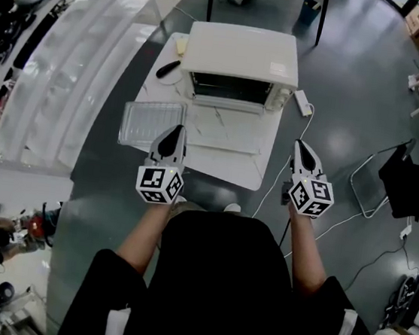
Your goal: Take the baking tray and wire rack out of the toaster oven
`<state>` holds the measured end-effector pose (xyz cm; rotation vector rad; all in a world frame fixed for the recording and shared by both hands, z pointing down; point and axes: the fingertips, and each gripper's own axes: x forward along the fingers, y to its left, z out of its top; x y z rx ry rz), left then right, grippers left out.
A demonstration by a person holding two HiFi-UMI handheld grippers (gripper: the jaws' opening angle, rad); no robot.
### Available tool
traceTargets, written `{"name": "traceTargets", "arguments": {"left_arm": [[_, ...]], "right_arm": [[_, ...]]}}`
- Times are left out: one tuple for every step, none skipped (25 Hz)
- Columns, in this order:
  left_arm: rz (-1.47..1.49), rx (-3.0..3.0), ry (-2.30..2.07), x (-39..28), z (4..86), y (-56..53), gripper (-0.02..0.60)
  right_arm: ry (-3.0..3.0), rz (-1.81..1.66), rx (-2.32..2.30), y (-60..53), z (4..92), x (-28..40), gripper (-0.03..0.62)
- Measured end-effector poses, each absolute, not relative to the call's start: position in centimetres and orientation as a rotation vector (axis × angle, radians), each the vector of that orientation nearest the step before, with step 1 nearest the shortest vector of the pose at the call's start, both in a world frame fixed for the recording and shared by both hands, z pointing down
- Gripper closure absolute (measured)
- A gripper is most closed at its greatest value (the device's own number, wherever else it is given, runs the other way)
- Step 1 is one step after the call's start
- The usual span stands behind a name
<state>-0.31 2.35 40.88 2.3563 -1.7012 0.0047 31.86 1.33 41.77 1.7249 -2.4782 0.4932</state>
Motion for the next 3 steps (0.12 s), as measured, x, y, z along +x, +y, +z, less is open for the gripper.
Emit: {"name": "traceTargets", "arguments": {"left_arm": [[0.004,2.357,-1.702,-0.07,41.17,2.63,0.555],[0.004,2.356,-1.703,0.21,41.50,2.96,0.555],[0.003,2.356,-1.703,0.49,41.85,3.29,0.555]], "right_arm": [[-2.479,0.493,1.723,1.60,42.09,32.04,0.571],[-2.480,0.494,1.720,1.92,42.45,32.26,0.571],[-2.480,0.494,1.716,2.26,42.81,32.48,0.571]]}}
